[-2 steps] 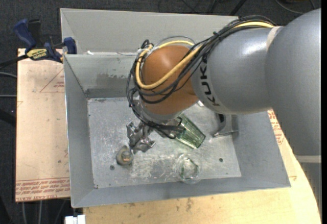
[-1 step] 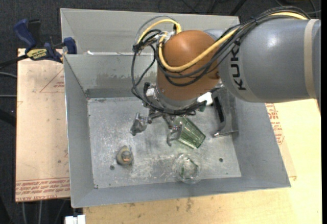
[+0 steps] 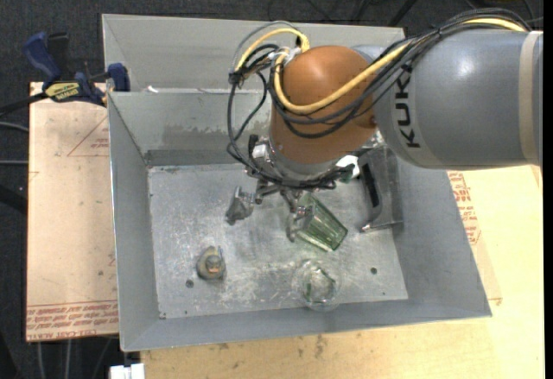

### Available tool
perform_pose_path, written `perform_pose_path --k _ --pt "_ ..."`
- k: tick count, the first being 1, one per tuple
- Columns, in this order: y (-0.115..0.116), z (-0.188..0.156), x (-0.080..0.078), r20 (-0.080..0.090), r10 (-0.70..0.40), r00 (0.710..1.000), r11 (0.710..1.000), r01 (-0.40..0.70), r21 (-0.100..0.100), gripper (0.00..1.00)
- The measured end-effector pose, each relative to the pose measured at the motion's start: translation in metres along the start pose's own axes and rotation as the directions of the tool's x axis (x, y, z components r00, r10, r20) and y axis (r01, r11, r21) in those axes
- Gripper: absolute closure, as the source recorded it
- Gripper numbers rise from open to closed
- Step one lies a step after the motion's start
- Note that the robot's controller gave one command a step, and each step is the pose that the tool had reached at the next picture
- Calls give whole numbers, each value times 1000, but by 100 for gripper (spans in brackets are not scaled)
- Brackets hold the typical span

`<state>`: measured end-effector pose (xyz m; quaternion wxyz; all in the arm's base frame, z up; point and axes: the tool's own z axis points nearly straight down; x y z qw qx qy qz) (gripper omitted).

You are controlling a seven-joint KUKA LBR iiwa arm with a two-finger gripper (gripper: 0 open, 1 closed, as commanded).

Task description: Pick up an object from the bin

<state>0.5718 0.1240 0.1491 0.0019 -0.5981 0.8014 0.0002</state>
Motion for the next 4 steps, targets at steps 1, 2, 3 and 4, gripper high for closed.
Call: perform_pose_path --k 1,2,3,4 --pt "47 34 -11 1 20 1000 1000 -20 3 0" --pt "77 51 -24 -4 39 999 999 -39 -9 0" --pt "45 54 -35 1 -86 996 996 86 0 0" --pt "117 30 -81 5 -234 972 972 234 6 100"
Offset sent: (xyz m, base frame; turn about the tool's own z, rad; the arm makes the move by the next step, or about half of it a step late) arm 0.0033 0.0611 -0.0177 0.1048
